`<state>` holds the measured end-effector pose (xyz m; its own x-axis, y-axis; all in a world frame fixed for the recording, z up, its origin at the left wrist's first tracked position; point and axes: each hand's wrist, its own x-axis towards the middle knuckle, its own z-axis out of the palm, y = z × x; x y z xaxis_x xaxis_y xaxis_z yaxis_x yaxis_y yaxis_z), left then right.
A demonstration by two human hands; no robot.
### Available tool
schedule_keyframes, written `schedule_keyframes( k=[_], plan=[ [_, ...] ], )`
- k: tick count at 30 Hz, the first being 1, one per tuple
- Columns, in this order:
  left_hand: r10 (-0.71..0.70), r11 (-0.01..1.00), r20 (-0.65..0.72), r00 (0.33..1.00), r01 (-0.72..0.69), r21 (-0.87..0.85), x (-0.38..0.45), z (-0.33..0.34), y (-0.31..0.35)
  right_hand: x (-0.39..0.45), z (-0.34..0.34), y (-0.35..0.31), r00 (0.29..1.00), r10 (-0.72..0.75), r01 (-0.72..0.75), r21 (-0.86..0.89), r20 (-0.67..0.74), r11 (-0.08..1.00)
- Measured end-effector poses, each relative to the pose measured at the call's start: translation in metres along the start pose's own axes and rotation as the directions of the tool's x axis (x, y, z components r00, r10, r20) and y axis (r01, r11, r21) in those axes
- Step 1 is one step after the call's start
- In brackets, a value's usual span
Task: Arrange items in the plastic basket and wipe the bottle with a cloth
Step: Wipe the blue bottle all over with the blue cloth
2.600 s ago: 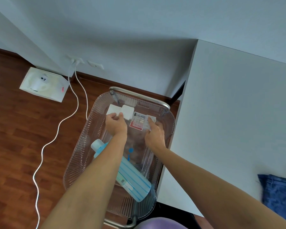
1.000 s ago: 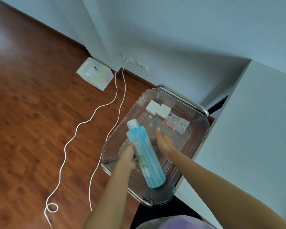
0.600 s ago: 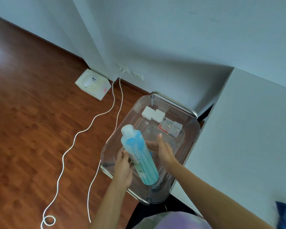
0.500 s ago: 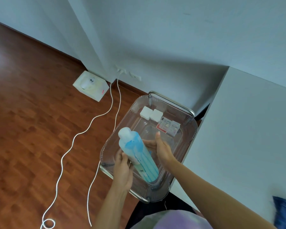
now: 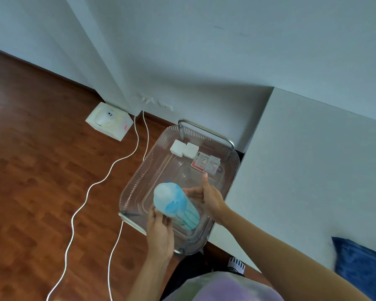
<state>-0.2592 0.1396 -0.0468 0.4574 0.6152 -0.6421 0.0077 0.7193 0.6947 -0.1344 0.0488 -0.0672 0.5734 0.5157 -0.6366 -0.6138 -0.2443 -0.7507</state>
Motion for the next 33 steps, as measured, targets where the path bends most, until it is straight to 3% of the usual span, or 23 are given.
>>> schedule_keyframes(
  k=[14,16,18,20,21,23,26,27,29,31,33],
  plan=[
    [0.129,0.992,-0.085,0.988,-0.127,0.019,-0.018,0.013,-0.028,-0.036,-0.027,0.01,0.992,-0.01,0.016,-0.044,0.125,0.999],
    [0.154,0.988,-0.146,0.977,-0.149,0.042,-0.02,0.016,-0.02,-0.041,-0.029,0.011,0.991,0.011,-0.002,-0.062,0.13,0.998],
    [0.275,0.96,-0.322,0.906,-0.243,0.135,-0.026,0.019,-0.009,-0.05,-0.035,0.011,0.992,0.018,-0.004,-0.113,0.121,0.994],
    [0.473,0.875,-0.428,0.77,-0.353,0.331,-0.035,0.019,0.004,-0.064,-0.051,0.009,0.996,-0.003,0.016,-0.147,0.088,0.989],
    [0.56,0.812,-0.386,0.733,-0.392,0.433,-0.042,0.021,0.009,-0.073,-0.064,0.008,0.998,-0.024,0.032,-0.136,0.061,0.99],
    [0.711,0.632,-0.165,0.684,-0.517,0.577,-0.064,0.037,0.015,-0.094,-0.098,0.008,0.997,-0.078,0.074,-0.139,-0.021,0.987],
    [0.841,0.357,0.208,0.499,-0.802,0.478,-0.098,0.083,-0.01,-0.132,-0.16,0.015,0.968,-0.157,0.112,-0.223,-0.195,0.968],
    [0.809,0.325,0.322,0.491,-0.831,0.451,-0.11,0.103,-0.027,-0.145,-0.18,0.021,0.945,-0.187,0.117,-0.259,-0.268,0.959],
    [0.641,0.315,0.546,0.54,-0.833,0.454,-0.129,0.135,-0.07,-0.172,-0.219,0.036,0.871,-0.236,0.099,-0.316,-0.431,0.943],
    [0.388,0.248,0.747,0.54,-0.842,0.48,-0.141,0.154,-0.12,-0.199,-0.25,0.055,0.754,-0.265,0.036,-0.365,-0.601,0.93],
    [0.081,0.196,0.856,0.511,-0.85,0.489,-0.151,0.168,-0.166,-0.224,-0.274,0.08,0.621,-0.291,-0.09,-0.435,-0.728,0.896]
  ],
)
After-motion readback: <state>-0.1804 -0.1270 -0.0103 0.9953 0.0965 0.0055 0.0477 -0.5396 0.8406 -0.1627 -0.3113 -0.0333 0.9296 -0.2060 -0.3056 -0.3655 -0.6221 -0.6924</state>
